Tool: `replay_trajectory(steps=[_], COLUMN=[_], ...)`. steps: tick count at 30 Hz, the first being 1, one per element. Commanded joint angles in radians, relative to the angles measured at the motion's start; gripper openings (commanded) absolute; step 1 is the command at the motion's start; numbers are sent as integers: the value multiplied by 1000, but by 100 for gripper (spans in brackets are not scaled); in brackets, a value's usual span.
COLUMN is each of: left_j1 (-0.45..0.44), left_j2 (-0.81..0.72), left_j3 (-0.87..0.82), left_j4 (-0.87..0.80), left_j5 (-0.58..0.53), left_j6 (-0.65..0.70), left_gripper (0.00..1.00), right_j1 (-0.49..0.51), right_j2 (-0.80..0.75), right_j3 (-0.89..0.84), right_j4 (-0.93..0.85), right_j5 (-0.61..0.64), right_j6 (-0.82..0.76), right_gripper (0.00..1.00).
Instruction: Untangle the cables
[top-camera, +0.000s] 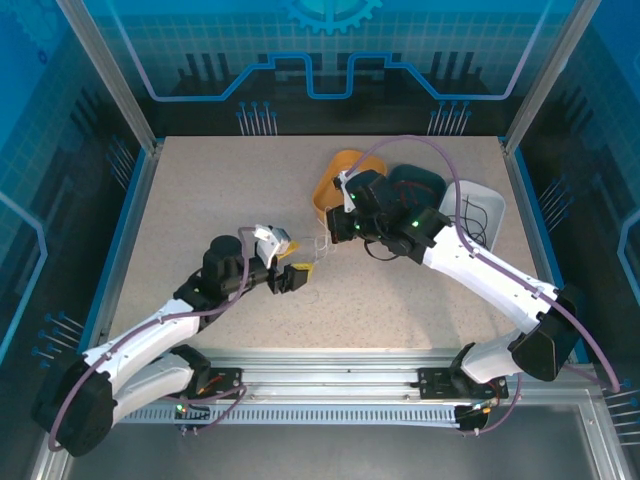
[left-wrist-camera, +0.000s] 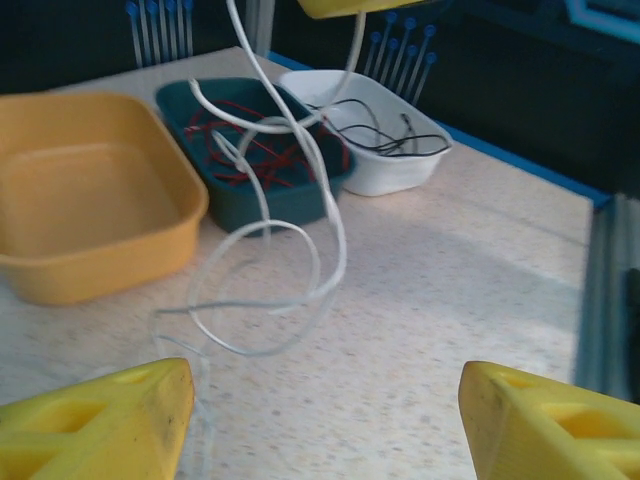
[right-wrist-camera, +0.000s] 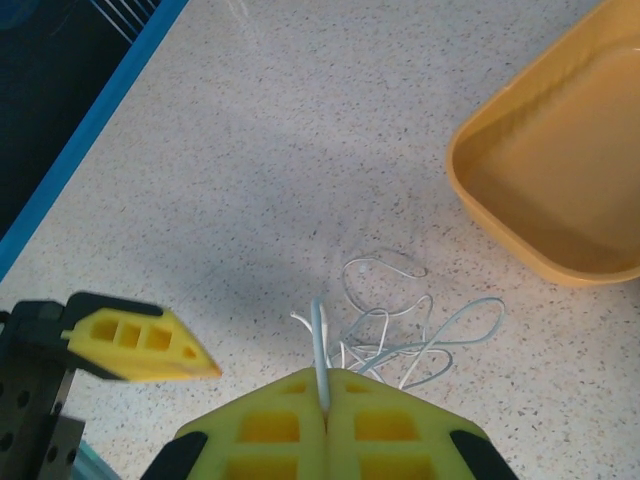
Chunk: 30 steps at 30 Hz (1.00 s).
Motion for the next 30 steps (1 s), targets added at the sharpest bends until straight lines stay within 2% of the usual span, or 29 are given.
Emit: replay_trajectory(steps=[1, 4, 13, 16, 20, 21, 24, 27, 30], left_j1=[-8, -17, -56, -68, -91, -94, -97, -96, -97], left_j2=[19, 55, 136, 165, 206, 208, 176, 107, 31], left_j3=[11, 48, 112, 132, 158, 160, 147, 116, 90], left_j4=[-1, -34, -38, -40, -62, -67, -79, -86, -110], left_j5=[-77, -52, -89, -87, -127, -142, -175, -209, -253], left_j6=[167, 204, 254, 258, 265, 265, 257, 246, 234], left_gripper=[70, 66, 62, 55, 31, 25, 16, 10, 10], right_j1=[-12, -11, -12, -13, -12, -12, -14, -19, -34], right_j2=[-3, 0, 0, -4, -20, -27, -53, -83, -104], right_j3=[21, 27, 29, 29, 27, 28, 23, 16, 11], right_j4=[2, 8, 15, 18, 14, 7, -30, -87, -171], right_j5=[-55, -73, -114, -124, -113, -99, -14, 108, 248], right_j6=[18, 22, 36, 37, 33, 30, 22, 23, 53], right_gripper=[0, 0, 0, 0, 0, 0, 0, 0, 0])
